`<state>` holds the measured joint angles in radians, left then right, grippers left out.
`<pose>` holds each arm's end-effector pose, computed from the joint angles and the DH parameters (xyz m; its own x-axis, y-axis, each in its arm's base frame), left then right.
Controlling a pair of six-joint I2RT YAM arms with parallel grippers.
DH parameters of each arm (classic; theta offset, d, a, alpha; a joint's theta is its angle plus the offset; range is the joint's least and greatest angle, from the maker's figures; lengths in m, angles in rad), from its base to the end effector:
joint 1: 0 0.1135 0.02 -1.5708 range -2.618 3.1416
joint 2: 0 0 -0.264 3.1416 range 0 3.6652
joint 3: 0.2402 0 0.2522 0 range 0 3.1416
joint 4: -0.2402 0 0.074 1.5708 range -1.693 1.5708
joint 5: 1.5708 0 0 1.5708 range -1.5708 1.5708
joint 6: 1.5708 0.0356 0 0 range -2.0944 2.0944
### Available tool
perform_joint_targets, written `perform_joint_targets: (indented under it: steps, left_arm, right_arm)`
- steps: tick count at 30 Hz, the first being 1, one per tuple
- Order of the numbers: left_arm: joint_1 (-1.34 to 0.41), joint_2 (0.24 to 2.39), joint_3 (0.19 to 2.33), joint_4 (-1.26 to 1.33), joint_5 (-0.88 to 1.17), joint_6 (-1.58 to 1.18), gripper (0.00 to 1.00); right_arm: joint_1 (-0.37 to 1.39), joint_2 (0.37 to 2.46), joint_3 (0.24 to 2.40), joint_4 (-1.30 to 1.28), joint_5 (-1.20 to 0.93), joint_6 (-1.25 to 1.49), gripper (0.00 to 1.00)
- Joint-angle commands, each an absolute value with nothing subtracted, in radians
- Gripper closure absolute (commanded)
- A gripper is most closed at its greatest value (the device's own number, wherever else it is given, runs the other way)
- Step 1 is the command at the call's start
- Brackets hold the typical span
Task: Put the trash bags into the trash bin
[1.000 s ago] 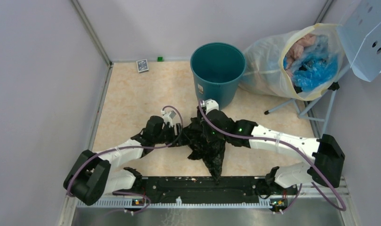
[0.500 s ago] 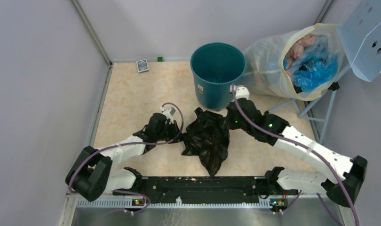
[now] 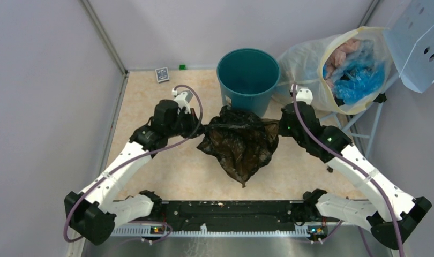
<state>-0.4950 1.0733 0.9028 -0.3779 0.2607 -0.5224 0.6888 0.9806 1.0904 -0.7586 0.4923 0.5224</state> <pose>0.2052 -0.1212 0.3066 -0.7232 -0.1575 -0.6725 0.3366 0.7698 -0.5422 0.1604 0.1103 0.3556 -0.5387 0.1261 -0.8330 -0.0007 0.9887 0.1501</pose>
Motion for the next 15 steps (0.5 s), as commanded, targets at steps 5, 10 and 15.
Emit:
perform_joint_targets:
  steps: [5,10,15]
  left_arm:
    - [-0.471,1.176,1.637,-0.797,0.227,-0.395,1.0]
    - [-0.472,1.141,1.908,-0.814,0.257,-0.385,1.0]
    - [-0.472,0.955,1.444,-0.68,0.36,-0.421,1.0]
  right_arm:
    - [0.664,1.171,1.716,-0.729,0.114,0.32,1.0]
    - [0.664,1.187,1.926,-0.724,0.049,0.329,1.0]
    - [0.663,0.999,1.353,-0.598,-0.009,0.419,1.0]
